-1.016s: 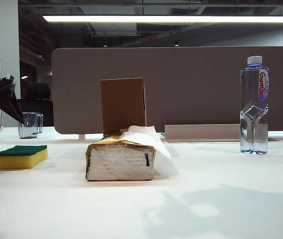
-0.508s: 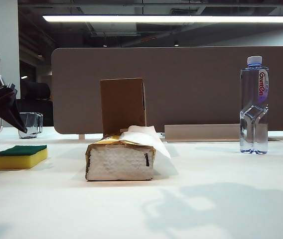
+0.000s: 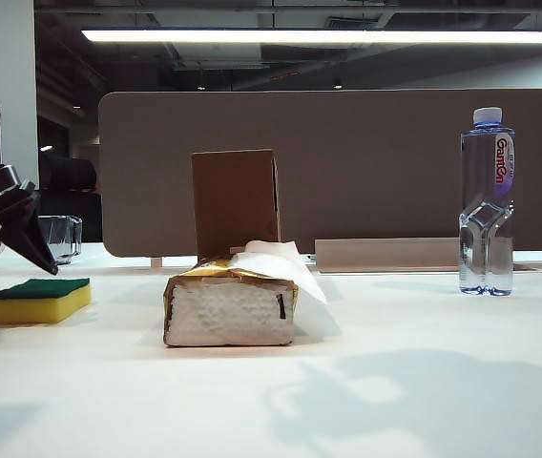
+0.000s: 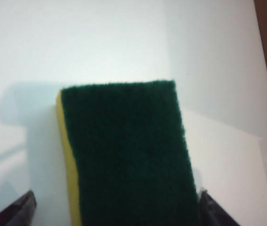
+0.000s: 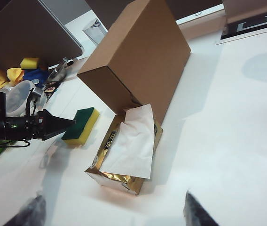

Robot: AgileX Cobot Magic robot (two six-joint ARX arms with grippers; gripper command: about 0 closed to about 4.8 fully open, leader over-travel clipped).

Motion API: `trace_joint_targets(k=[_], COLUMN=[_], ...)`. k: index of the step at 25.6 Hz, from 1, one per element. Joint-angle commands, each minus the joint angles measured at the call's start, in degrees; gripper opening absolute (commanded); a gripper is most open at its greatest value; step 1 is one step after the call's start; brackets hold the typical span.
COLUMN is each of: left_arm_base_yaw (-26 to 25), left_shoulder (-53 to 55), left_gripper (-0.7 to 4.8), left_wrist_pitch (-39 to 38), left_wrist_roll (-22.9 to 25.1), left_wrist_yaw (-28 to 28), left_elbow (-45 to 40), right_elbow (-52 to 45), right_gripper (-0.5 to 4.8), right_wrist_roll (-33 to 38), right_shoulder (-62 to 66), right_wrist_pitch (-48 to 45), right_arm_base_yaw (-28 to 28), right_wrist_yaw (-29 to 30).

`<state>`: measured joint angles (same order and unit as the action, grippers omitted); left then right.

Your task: Move the sponge from left to right to wipe the table, avoiding obstacles on the table, and finally reaching the bottle of mineral water.

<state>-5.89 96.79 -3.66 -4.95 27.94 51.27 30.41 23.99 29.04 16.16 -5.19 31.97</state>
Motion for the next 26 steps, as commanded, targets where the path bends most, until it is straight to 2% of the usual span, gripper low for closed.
trace_joint_targets(k=[1,25,26], left_arm_base_yaw=[0.0,2.6,2.6], left_shoulder=[0.0,4.8,4.8], left_gripper=[4.79,4.79,4.60], left_wrist_pitch=[0.7,0.5,0.3], left_wrist_roll=[0.5,1.6,1.6], left_wrist_yaw=[-1.1,-4.1,-4.6], left_elbow=[0.3,2.0,2.0], right_elbow=[0.4,0.4,0.4], right_gripper=[3.78,3.77,3.77], right_wrist_roll=[0.0,0.0,0.0], right_shoulder=[0.0,0.0,0.0], right_wrist_pitch=[-1.0,-0.9,-0.9], right_arm_base_yaw=[0.0,0.1,0.1], right_wrist_yaw=[0.1,-0.3,-0.3])
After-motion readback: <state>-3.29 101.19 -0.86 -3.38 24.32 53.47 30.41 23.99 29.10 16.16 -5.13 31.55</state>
